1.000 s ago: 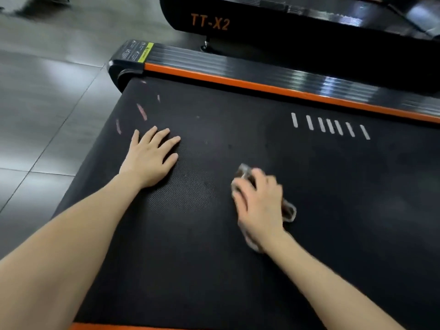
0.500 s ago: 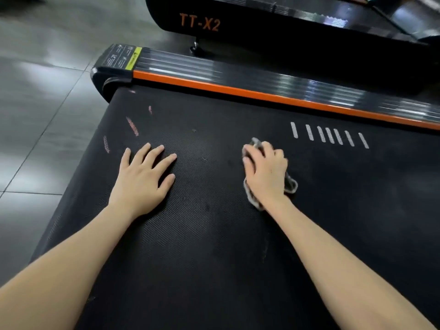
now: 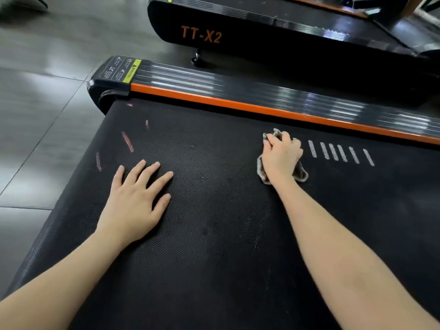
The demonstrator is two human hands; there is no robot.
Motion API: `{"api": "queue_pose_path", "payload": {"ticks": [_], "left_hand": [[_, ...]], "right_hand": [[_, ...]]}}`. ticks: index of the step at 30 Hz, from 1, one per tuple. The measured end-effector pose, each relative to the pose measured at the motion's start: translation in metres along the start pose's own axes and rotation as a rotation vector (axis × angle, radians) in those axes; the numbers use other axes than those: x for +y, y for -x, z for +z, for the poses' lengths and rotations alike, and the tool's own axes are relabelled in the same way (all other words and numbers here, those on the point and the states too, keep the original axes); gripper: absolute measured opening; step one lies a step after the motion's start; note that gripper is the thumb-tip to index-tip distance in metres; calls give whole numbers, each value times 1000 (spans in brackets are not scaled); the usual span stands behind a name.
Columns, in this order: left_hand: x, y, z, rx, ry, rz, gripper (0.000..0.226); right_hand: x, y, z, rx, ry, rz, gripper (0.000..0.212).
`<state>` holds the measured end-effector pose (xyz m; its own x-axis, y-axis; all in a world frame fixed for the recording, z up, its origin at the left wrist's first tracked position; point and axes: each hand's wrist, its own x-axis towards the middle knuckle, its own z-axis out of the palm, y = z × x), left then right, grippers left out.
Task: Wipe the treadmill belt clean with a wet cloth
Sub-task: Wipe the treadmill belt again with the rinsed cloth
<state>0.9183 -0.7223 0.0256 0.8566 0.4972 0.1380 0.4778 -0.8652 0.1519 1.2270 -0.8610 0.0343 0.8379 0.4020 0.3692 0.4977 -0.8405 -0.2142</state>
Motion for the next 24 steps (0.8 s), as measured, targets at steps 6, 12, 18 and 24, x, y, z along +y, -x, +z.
{"api": "queue_pose_path", "payload": {"ticks": [6,12,18,24], "left_hand": [[1,1,-2,-15,-1,-9,56],[-1,2,0,-11,-5,-11,55],[1,-1,2,8,-8,-5,54],[0,0,1,13,-1,-5,54]], "right_hand": [[-62,75,-9,-114,-292,-770,26],[16,-24,11,52,-133,-396,28],[-1,-62,21,27,41,111,28],[-108,-33,43,-36,-100,-442,25]]}}
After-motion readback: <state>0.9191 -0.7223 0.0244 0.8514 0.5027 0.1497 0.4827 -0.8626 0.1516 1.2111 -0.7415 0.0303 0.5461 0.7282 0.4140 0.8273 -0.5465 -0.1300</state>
